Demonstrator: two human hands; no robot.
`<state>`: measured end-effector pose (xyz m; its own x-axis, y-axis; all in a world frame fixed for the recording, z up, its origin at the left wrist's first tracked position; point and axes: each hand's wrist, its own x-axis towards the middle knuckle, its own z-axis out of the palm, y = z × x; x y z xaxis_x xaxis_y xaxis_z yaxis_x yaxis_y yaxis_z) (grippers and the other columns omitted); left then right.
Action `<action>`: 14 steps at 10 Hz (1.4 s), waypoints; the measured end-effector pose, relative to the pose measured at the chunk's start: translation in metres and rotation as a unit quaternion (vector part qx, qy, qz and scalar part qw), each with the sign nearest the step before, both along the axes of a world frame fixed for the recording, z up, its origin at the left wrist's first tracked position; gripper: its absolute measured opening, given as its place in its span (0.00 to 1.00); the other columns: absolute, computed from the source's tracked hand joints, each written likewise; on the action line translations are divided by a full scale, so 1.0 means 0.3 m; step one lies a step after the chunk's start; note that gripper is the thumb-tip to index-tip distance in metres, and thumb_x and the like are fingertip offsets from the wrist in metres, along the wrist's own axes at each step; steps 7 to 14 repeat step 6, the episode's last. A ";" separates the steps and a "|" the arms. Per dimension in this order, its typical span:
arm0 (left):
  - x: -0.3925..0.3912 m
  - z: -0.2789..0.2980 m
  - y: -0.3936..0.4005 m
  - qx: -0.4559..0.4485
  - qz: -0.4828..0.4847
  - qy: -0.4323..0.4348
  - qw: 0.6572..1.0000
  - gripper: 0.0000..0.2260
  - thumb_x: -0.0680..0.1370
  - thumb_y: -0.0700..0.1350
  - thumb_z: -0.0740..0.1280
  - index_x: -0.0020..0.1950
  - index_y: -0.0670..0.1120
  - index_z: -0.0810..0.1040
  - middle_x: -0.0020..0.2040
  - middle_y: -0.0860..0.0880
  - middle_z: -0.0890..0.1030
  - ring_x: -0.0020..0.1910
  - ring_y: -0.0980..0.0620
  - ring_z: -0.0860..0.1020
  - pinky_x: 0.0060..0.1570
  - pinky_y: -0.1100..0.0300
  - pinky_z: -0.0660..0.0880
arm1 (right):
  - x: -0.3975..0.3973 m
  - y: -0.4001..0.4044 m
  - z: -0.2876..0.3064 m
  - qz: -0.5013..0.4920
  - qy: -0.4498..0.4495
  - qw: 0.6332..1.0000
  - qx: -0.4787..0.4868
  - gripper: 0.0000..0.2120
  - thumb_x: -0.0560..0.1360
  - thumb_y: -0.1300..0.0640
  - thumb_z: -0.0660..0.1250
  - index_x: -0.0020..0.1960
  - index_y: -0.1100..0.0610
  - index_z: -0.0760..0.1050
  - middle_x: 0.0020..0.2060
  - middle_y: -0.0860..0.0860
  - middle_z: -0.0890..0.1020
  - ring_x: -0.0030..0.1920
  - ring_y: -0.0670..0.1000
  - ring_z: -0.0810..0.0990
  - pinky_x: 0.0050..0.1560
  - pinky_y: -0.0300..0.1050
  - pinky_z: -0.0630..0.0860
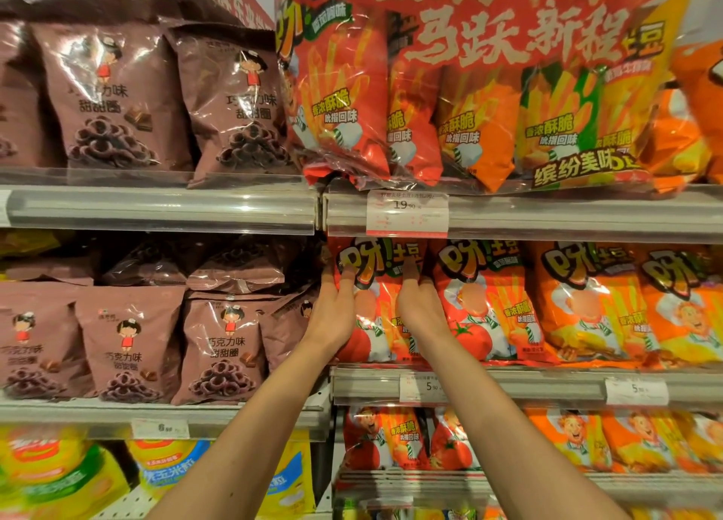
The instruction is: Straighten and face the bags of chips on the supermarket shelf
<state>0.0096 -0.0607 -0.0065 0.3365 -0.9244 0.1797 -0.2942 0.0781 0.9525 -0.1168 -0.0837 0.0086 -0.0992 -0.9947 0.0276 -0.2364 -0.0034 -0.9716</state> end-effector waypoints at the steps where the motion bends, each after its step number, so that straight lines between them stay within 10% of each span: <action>1: -0.003 0.001 0.019 -0.027 0.004 -0.016 1.000 0.27 0.84 0.60 0.52 0.81 0.52 0.52 0.76 0.47 0.68 0.75 0.44 0.66 0.70 0.53 0.62 | -0.012 0.020 0.007 0.013 -0.010 1.000 0.000 0.34 0.82 0.36 0.48 0.80 0.56 0.54 0.76 0.57 0.65 0.75 0.61 0.63 0.72 0.54 0.61; 6: -0.032 -0.073 0.206 -0.152 0.047 -0.301 0.940 0.26 0.81 0.60 0.60 0.78 0.55 0.63 0.77 0.55 0.62 0.76 0.56 0.61 0.74 0.52 0.64 | -0.287 0.197 -0.039 0.122 0.201 0.951 -0.203 0.33 0.78 0.33 0.57 0.79 0.42 0.54 0.77 0.41 0.61 0.76 0.43 0.60 0.75 0.49 0.62; 14: -0.032 -0.073 0.206 -0.152 0.047 -0.301 0.940 0.26 0.81 0.60 0.60 0.78 0.55 0.63 0.77 0.55 0.62 0.76 0.56 0.61 0.74 0.52 0.64 | -0.287 0.197 -0.039 0.122 0.201 0.951 -0.203 0.33 0.78 0.33 0.57 0.79 0.42 0.54 0.77 0.41 0.61 0.76 0.43 0.60 0.75 0.49 0.62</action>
